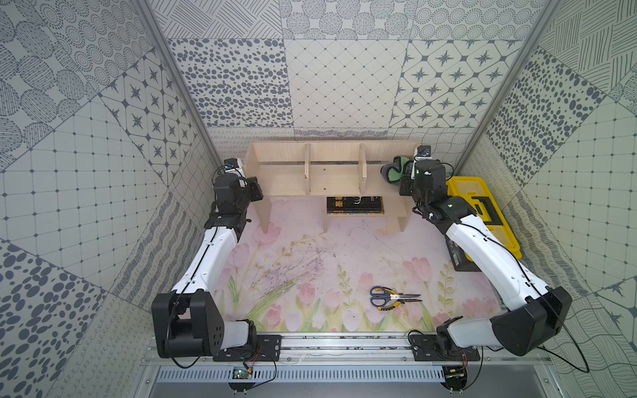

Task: Wipe the bookshelf clean with a cloth
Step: Wipe the dust from the shelf.

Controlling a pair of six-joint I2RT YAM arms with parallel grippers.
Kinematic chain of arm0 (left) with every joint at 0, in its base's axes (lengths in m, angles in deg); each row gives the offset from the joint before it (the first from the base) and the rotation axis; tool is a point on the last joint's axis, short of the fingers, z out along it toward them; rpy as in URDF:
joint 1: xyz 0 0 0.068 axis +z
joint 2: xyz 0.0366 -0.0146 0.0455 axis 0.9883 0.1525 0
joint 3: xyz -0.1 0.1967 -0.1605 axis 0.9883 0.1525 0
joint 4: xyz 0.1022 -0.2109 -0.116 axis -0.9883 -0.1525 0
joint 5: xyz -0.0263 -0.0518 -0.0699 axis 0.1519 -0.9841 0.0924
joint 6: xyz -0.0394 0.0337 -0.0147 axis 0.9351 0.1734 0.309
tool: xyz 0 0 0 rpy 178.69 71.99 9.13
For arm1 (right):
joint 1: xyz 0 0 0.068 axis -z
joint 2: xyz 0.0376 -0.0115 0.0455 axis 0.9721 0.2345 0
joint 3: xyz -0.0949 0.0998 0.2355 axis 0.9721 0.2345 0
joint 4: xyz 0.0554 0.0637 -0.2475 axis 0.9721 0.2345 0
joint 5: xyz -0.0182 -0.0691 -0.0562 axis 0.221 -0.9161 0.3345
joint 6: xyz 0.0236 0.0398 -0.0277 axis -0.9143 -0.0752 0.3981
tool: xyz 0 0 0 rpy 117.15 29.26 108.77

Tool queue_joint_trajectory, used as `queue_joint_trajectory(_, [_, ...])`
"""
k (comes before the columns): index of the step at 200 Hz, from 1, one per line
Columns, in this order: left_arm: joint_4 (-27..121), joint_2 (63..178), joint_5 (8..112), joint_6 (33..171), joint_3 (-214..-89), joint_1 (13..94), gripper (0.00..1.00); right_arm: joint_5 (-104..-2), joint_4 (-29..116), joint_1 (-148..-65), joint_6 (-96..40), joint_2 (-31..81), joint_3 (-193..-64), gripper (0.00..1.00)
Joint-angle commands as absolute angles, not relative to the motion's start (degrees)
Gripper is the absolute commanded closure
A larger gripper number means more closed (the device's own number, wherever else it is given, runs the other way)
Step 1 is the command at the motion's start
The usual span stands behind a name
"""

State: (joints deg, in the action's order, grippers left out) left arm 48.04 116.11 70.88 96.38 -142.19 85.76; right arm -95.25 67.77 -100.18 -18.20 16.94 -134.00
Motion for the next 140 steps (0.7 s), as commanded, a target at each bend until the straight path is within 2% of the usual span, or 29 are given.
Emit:
queue_joint_trajectory(1, [48.5, 117.1, 63.3, 108.8, -141.5, 85.6, 1.0, -100.4, 60.2, -100.1, -14.0, 19.9, -139.2, 1.0])
queue_joint_trajectory(44, [48.9, 117.4, 62.2, 108.3, -141.3, 85.6, 1.0, -91.6, 60.3, -101.6, -16.0, 30.4, -153.9, 1.0])
queue_joint_trajectory(94, [48.7, 117.2, 62.5, 107.7, -141.4, 85.6, 1.0, -83.3, 60.1, -105.8, -17.4, 35.0, -160.6, 1.0])
queue_joint_trajectory(110, [48.7, 117.3, 62.3, 107.8, -141.3, 85.6, 1.0, -84.0, 61.1, -106.0, -17.2, 35.5, -161.3, 1.0])
queue_joint_trajectory(140, [48.7, 117.2, 62.4, 107.9, -141.3, 85.6, 1.0, -95.5, 61.9, -104.3, -14.3, 33.2, -159.6, 1.0])
